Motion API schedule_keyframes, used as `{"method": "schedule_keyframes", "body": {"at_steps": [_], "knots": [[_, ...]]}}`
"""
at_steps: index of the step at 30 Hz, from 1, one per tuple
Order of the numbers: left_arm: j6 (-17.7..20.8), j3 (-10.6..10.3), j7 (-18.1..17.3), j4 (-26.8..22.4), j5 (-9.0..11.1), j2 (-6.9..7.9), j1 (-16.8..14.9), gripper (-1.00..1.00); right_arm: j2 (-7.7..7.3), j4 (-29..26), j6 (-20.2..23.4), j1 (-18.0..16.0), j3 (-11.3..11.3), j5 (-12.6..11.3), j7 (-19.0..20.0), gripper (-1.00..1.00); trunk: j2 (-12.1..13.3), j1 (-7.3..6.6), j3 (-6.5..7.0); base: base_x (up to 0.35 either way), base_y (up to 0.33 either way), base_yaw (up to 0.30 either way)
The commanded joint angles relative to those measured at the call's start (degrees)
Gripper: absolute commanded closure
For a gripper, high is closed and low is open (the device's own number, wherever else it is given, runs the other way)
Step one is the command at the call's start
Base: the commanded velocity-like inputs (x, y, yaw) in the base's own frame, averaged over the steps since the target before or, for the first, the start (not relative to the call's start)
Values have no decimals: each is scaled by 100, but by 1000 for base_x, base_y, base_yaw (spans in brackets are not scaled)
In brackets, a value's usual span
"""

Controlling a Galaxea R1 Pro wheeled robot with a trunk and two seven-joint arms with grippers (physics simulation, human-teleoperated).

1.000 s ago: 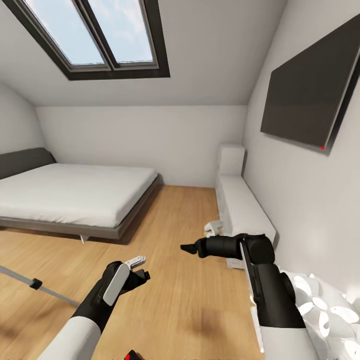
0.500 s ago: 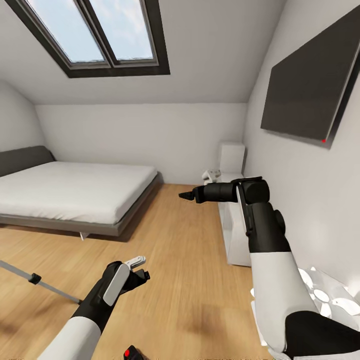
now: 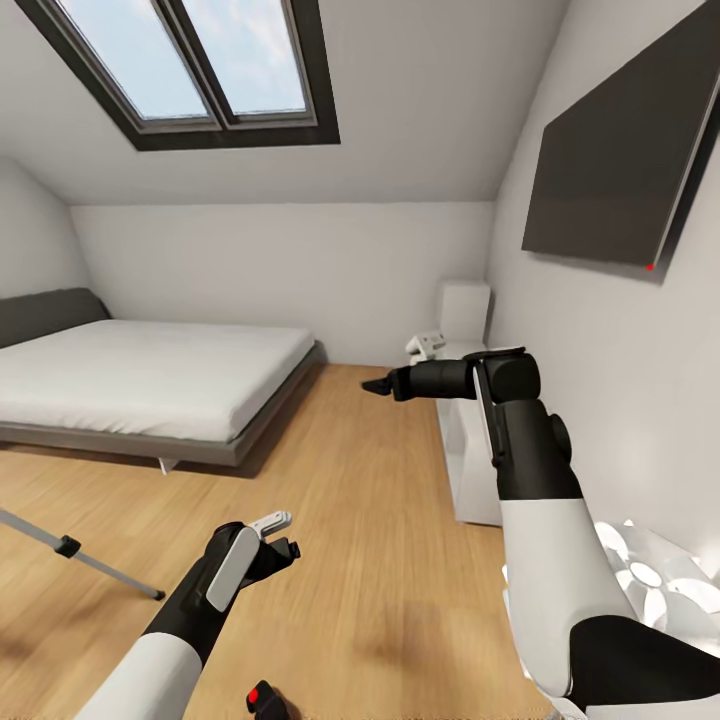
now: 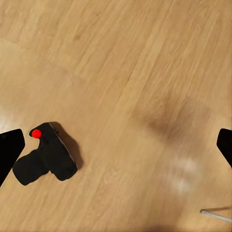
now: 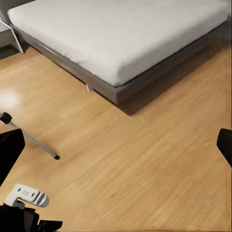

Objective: Attach the digital camera to the camera tripod in the bedroom.

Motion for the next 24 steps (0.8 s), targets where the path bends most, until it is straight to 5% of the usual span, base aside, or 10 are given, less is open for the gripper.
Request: {"method": "schedule_keyframes", "body": {"at_steps": [1,13,24], "knots": [[6,-10,59,-10,60,2,-3,-100,6,5,24,-6,-16,83,20,-100,-44,21,-25,0,0,0],[6,-7,60,-6,60,2,-2,-100,6,77,24,-390,-33,366,-485,-100,-526,285,-240,0,0,0],[5,-2,61,0,60,10,-2,-100,6,2618,24,-2520,-46,381,-906,-100,-967,527,-438,0,0,0]]}}
